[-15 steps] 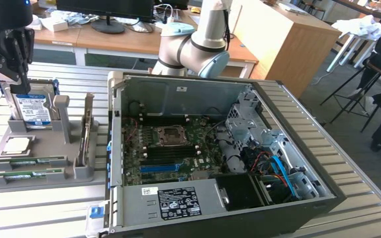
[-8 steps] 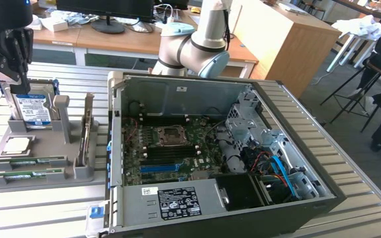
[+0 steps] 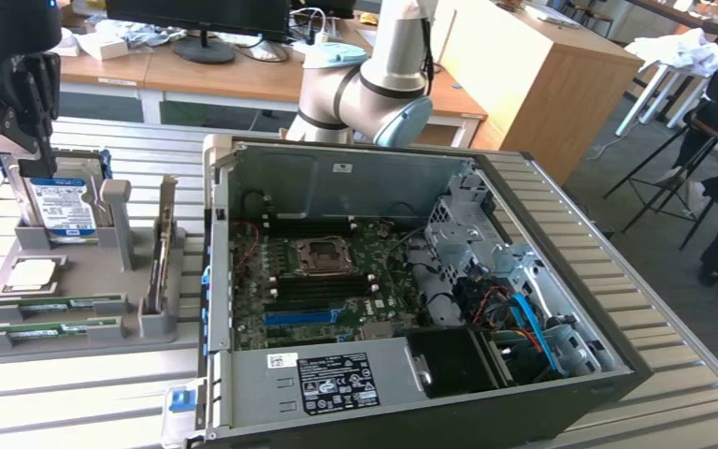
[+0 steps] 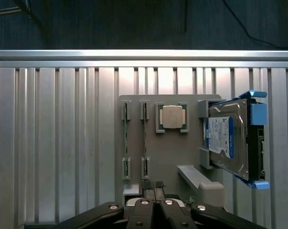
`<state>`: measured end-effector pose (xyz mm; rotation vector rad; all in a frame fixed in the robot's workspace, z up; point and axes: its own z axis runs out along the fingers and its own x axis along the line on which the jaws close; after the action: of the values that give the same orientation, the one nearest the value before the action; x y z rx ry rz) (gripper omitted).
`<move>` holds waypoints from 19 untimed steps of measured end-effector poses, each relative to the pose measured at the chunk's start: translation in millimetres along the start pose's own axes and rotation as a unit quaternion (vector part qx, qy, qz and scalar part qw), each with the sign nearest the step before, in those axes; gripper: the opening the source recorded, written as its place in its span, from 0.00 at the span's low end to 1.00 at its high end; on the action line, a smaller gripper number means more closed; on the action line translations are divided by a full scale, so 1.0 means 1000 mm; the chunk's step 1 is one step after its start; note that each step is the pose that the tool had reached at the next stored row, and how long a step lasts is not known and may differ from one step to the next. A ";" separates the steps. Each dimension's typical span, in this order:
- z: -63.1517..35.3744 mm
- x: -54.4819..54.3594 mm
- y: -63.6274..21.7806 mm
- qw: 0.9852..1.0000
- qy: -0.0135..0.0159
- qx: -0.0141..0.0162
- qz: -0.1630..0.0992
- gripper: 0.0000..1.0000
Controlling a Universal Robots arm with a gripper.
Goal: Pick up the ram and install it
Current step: 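Pick up the ram and move it above insertion slot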
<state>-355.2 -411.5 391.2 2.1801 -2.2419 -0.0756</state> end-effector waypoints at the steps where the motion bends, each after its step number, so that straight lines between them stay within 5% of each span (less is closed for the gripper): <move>1: 0.0000 0.000 0.0000 1.000 0.000 0.000 0.000 0.10; 19: 0.0000 0.000 0.0004 1.000 0.000 0.000 0.000 0.10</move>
<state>-355.6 -411.5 391.2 2.1801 -2.2419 -0.0756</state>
